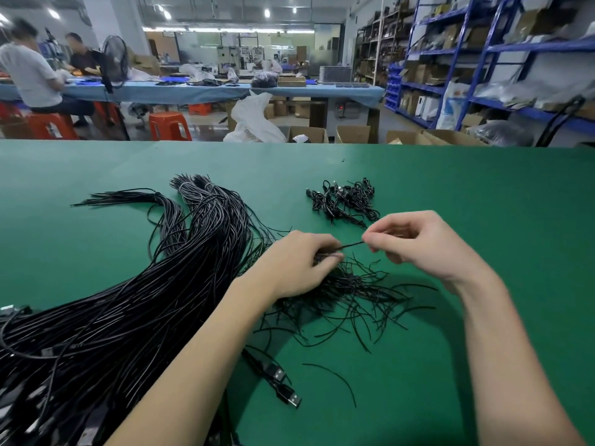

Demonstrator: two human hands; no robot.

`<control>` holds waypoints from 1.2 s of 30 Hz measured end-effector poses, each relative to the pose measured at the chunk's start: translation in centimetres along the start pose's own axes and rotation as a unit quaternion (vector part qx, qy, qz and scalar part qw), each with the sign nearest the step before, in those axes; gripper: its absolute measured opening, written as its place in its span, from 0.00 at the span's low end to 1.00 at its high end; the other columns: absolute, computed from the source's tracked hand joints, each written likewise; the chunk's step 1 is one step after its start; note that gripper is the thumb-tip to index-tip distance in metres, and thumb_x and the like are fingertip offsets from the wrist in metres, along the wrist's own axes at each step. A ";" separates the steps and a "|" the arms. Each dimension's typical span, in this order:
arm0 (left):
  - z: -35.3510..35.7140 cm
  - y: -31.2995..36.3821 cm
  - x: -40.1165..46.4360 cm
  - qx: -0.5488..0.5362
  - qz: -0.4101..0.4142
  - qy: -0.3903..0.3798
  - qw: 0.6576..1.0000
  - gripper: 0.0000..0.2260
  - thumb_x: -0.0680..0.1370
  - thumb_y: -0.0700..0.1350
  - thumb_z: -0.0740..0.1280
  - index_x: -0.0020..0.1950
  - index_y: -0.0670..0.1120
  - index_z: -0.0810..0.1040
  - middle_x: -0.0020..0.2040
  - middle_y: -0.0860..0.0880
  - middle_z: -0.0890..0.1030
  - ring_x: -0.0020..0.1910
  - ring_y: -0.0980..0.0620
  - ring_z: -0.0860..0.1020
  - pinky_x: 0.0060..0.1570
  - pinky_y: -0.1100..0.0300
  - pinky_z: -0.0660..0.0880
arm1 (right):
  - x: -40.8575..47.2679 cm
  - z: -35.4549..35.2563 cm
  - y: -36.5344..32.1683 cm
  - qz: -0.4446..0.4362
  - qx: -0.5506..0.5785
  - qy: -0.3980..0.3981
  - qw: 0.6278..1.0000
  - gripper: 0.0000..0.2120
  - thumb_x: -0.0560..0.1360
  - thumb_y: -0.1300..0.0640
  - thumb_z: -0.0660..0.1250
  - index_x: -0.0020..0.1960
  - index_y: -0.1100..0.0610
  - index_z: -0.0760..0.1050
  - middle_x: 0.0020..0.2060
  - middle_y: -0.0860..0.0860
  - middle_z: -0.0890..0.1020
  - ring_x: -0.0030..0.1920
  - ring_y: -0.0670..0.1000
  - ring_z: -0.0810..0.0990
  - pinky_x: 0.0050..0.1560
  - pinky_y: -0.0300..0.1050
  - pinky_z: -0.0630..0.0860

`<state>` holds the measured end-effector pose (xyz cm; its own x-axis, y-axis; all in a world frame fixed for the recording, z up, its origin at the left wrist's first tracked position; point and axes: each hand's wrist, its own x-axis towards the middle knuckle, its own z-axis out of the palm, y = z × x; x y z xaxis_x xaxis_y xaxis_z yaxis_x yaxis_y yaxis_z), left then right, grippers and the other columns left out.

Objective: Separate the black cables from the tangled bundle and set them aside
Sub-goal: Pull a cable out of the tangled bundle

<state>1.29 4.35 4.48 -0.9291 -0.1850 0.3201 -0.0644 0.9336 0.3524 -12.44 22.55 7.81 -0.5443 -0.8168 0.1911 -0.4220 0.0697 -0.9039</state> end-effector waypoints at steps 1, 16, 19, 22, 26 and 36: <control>0.3 0.7 0.2 -0.029 0.003 0.005 1.000 0.12 0.83 0.53 0.61 0.55 0.51 0.81 0.42 0.56 0.84 0.39 0.63 0.79 0.43 0.64 0.75 | 0.3 0.8 -0.1 -0.009 -0.010 -0.002 1.000 0.01 0.74 0.55 0.76 0.44 0.51 0.87 0.34 0.50 0.85 0.31 0.46 0.75 0.35 0.36 0.73; -0.2 1.2 0.4 -0.416 -0.142 0.094 0.894 0.25 0.84 0.64 0.43 0.70 0.63 0.75 0.74 0.60 0.71 0.74 0.63 0.65 0.74 0.58 0.55 | 2.4 8.5 2.9 -0.001 0.018 0.022 1.000 0.08 0.78 0.49 0.70 0.56 0.45 0.80 0.52 0.43 0.85 0.56 0.43 0.82 0.65 0.50 0.78; -1.2 1.0 0.2 -0.408 -0.122 0.085 0.901 0.26 0.84 0.65 0.42 0.68 0.65 0.76 0.76 0.58 0.70 0.76 0.67 0.60 0.75 0.55 0.50 | 2.2 10.1 2.6 -0.024 -0.003 -0.050 0.998 0.11 0.72 0.39 0.68 0.54 0.36 0.81 0.52 0.41 0.86 0.58 0.47 0.83 0.64 0.53 0.78; -1.9 1.0 -0.2 -0.393 -0.113 0.053 0.911 0.26 0.83 0.66 0.42 0.69 0.66 0.75 0.77 0.60 0.68 0.74 0.71 0.58 0.73 0.55 0.49 | 2.2 10.4 2.9 -0.061 -0.029 -0.008 0.998 0.06 0.77 0.45 0.69 0.51 0.37 0.84 0.48 0.44 0.88 0.52 0.57 0.85 0.60 0.60 0.79; -2.2 1.0 -0.2 -0.387 -0.082 0.028 0.918 0.25 0.84 0.64 0.44 0.71 0.61 0.75 0.74 0.61 0.71 0.75 0.68 0.61 0.78 0.52 0.49 | 2.2 10.4 2.8 -0.141 -0.048 0.003 0.989 0.11 0.79 0.57 0.70 0.46 0.41 0.85 0.45 0.41 0.87 0.51 0.46 0.83 0.57 0.47 0.77; -2.6 1.8 0.3 -0.551 0.008 -0.047 0.833 0.36 0.81 0.68 0.45 0.71 0.45 0.77 0.69 0.48 0.78 0.73 0.52 0.72 0.77 0.55 0.60 | 2.5 10.1 3.7 -0.106 0.021 0.001 0.994 0.10 0.74 0.39 0.66 0.45 0.41 0.84 0.40 0.41 0.86 0.42 0.41 0.82 0.45 0.35 0.73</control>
<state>1.86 5.18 7.44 -0.9544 -0.1010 0.2810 0.2742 0.0766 0.9586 -8.05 14.96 1.12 -0.4474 -0.8095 0.3802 -0.4966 -0.1287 -0.8584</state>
